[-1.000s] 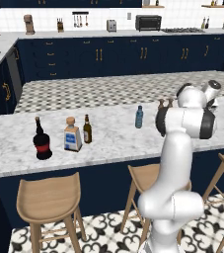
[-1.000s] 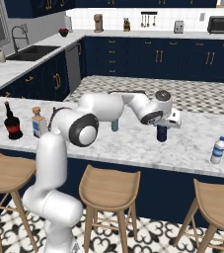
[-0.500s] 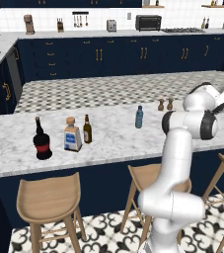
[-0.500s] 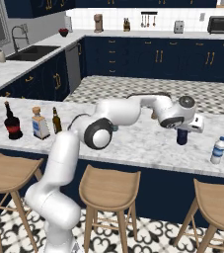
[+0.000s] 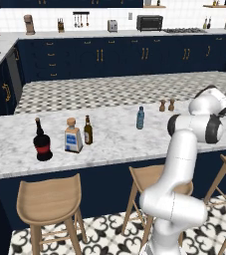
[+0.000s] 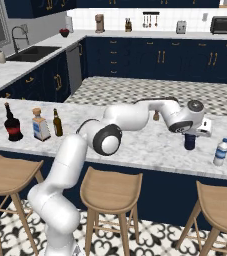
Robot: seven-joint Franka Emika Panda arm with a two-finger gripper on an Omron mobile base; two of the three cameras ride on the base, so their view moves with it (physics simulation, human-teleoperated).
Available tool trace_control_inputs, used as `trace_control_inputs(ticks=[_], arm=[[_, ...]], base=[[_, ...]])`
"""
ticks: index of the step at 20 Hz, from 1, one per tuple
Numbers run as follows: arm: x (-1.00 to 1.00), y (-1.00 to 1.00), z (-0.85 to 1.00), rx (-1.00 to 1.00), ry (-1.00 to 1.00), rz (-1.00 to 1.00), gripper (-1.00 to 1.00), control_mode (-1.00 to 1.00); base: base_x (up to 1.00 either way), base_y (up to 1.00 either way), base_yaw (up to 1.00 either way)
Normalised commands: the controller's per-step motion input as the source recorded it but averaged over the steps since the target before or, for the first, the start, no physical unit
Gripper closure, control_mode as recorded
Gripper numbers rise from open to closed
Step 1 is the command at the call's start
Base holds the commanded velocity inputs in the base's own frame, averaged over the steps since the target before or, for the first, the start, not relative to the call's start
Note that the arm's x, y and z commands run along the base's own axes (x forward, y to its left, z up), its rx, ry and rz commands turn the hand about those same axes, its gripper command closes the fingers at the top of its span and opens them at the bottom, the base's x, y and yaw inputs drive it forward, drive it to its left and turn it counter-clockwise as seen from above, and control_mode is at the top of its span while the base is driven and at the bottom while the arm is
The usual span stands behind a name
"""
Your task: Move the plastic bottles in the middle to the plastics group, and the glass bottles in the middle to the glass group.
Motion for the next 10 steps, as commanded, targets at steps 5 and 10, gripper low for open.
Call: trace_control_inputs(ticks=[5, 10], arm=[[0.00, -0.21, -0.01, -0.04, 0.00, -0.01, 1.00, -1.00], [0.00, -0.58, 0.00, 0.01, 0.00, -0.05, 1.00, -1.00]], base=[[0.00, 0.00, 0.00], [0.00, 0.00, 0.00]])
